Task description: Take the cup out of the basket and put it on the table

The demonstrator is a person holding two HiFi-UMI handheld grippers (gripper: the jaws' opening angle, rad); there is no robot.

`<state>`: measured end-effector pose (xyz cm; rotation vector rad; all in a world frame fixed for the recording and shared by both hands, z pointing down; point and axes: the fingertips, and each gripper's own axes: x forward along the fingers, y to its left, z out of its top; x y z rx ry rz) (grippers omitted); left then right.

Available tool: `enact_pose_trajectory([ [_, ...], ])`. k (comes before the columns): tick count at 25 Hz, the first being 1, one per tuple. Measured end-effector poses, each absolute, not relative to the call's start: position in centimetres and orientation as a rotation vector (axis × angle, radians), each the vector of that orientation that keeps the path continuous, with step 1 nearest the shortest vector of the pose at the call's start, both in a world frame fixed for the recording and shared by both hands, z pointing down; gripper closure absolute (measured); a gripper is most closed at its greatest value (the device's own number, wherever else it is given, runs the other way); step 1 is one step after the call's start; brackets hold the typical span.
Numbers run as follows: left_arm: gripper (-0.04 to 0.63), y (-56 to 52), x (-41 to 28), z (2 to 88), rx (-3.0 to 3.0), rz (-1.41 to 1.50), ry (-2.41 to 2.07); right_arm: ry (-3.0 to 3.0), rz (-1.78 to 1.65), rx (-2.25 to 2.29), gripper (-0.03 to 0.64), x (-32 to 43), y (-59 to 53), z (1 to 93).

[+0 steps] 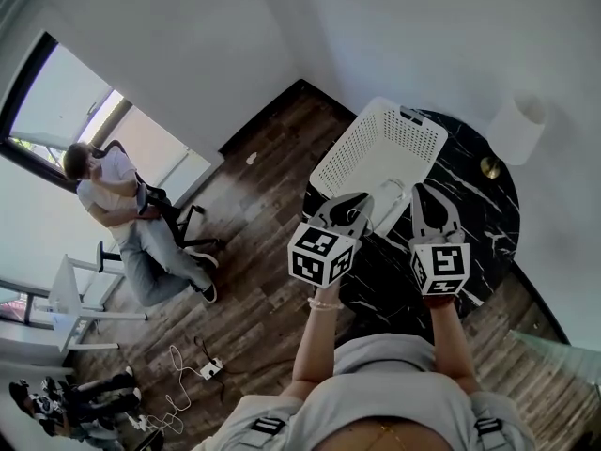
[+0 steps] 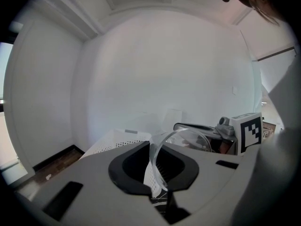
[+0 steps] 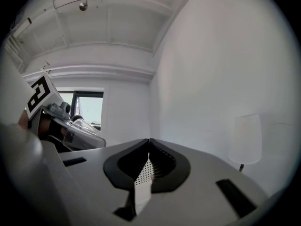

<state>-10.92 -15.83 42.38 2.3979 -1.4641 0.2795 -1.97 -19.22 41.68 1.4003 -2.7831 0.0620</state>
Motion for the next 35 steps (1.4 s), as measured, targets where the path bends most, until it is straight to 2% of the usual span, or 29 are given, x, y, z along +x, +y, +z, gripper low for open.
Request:
enact_pose_trajectory([
  [35, 0.563, -16.27, -10.80, 42.17, 2.434, 0.370, -1.435, -2.764, 0.046, 1.392, 0.607, -2.18, -19.56, 41.53],
])
